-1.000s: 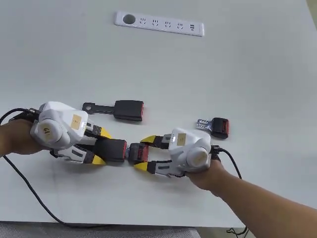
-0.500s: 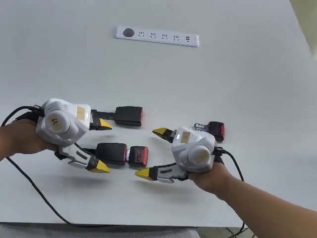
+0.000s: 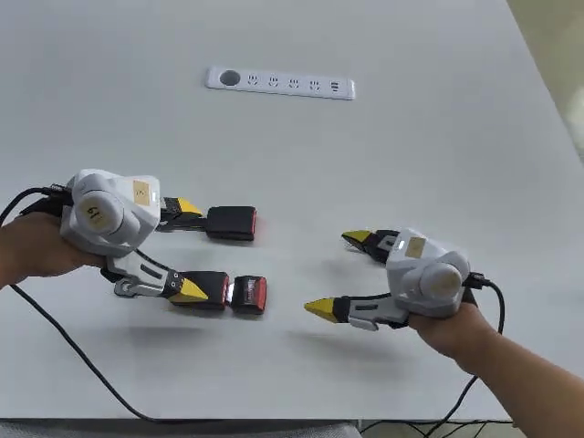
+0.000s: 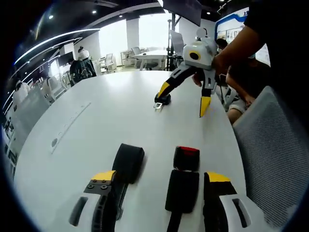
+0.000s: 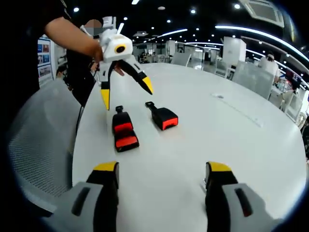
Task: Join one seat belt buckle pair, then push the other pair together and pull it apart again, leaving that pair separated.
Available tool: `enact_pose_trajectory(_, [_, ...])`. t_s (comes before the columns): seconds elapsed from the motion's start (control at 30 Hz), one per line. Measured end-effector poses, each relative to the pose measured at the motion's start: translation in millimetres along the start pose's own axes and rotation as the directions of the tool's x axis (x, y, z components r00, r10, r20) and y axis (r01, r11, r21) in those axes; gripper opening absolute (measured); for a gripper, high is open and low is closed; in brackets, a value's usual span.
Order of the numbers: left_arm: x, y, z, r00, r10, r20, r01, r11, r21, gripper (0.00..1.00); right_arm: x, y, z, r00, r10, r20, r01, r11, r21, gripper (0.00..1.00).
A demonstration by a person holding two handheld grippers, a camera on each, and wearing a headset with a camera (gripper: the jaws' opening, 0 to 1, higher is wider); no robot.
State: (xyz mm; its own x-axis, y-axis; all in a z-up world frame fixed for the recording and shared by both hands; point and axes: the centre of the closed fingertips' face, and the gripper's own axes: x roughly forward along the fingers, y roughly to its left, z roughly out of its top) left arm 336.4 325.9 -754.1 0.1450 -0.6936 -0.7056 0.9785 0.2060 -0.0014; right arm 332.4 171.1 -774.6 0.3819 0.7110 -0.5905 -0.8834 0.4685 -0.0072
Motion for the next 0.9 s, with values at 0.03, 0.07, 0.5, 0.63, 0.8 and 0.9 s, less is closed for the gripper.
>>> enact_pose_trajectory(0.03, [0.5,2.5,1.4,1.0,0.002,0.001,-0.002,1.0,0.0,0.75,-3.1,-5.1,-1.2,1.0,-0.003,-0.005,0.003,1.0,0.002,0.74])
enact_pose_trajectory(0.07, [1.5,7.0,3.4,1.0,0.006,0.002,-0.006,1.0,0.002,0.75,-5.1,-8.6,-2.4,1.0,-0.005,-0.009,0.005,1.0,0.004,0.74])
enact_pose_trajectory(0.5, [17.2,42.8,8.7,0.9998,0.019,-0.004,-0.019,1.0,0.022,0.74,-28.3,-64.1,-29.9,0.9971,-0.002,-0.077,0.003,1.0,0.02,0.72])
enact_pose_trajectory(0.63, [26.1,49.1,0.3,0.9997,0.01,-0.022,-0.009,1.0,0.017,0.73,-30.9,-79.2,-40.7,0.9947,0.002,-0.103,0.002,0.999,0.036,0.7])
enact_pose_trajectory(0.8, [36.0,53.7,-7.9,0.9993,-0.002,-0.037,0.003,1.0,0.014,0.72,-28.9,-88.6,-59.1,0.9877,0.032,-0.153,-0.028,0.999,0.03,0.67])
enact_pose_trajectory(0.9, [41.4,56.5,-14.2,0.9987,-0.01,-0.05,0.011,1.0,0.009,0.72,-27.2,-88.2,-64.7,0.984,0.054,-0.17,-0.049,0.998,0.032,0.67])
